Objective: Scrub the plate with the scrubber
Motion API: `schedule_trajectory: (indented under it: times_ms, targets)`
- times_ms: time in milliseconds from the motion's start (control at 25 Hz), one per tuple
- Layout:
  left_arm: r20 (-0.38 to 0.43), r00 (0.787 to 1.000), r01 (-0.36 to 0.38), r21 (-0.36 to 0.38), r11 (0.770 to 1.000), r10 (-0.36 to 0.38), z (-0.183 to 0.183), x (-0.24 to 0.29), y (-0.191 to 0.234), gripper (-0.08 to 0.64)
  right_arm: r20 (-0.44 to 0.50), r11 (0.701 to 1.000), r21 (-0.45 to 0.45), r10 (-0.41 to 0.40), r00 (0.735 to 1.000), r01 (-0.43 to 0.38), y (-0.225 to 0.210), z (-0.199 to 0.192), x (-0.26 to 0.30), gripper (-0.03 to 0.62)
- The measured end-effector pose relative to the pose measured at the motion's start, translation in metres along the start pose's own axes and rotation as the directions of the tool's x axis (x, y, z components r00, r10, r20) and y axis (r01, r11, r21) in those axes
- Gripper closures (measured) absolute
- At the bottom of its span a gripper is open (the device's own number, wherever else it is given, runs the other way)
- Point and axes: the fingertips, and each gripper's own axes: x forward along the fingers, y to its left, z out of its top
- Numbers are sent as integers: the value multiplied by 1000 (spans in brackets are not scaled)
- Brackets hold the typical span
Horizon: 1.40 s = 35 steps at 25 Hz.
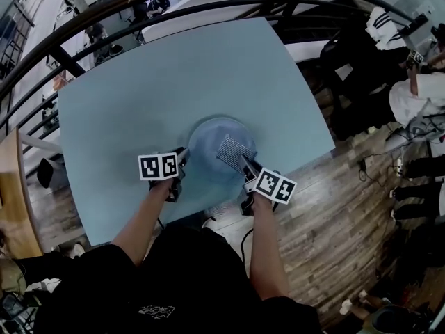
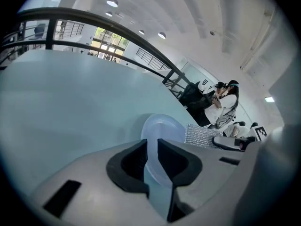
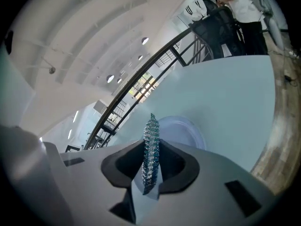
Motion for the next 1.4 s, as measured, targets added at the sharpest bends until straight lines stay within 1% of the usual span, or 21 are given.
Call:
schedule_trajectory:
  times_ms: [120, 280, 400, 520, 600, 720, 840, 1000, 1120, 1280, 1400]
  targets:
    - [41, 999, -4, 44, 999, 3, -2, -22, -15, 504, 79, 999, -52, 3, 997, 1, 9, 6, -28, 508]
    - [94, 995, 23, 118, 993, -34, -2, -44, -52, 530, 179, 987, -156, 4, 984, 24, 18, 20, -68, 508]
    - [151, 988, 4, 189, 982, -33, -1, -65, -78, 545, 243, 977, -210, 7, 970, 46, 25, 27, -100, 508]
    - [225, 974, -20, 233, 972, -34, 6, -88, -95, 551, 302, 958, -278, 19, 953, 69, 38, 35, -128, 508]
    - [265, 963, -30, 255, 966, -40, 10, -102, -104, 551, 321, 942, -324, 22, 947, 88, 47, 39, -141, 508]
    - [312, 948, -31, 276, 961, -60, 14, -124, -118, 551, 343, 917, -380, 16, 939, 123, 57, 44, -160, 508]
    - [351, 933, -27, 297, 954, -83, 19, -143, -129, 551, 383, 894, -420, 19, 924, 156, 68, 49, -177, 508]
    - [407, 906, -38, 357, 933, -119, 29, -165, -144, 551, 442, 863, -466, 35, 896, 196, 85, 60, -199, 508]
    - [447, 881, -46, 405, 913, -154, 42, -185, -155, 551, 495, 834, -500, 52, 868, 235, 104, 69, -216, 508]
    - [496, 846, -86, 490, 868, -197, 62, -217, -169, 552, 556, 789, -537, 65, 829, 298, 134, 77, -231, 508]
    - [519, 823, -111, 543, 832, -229, 76, -237, -177, 552, 589, 766, -551, 76, 805, 331, 156, 81, -238, 508]
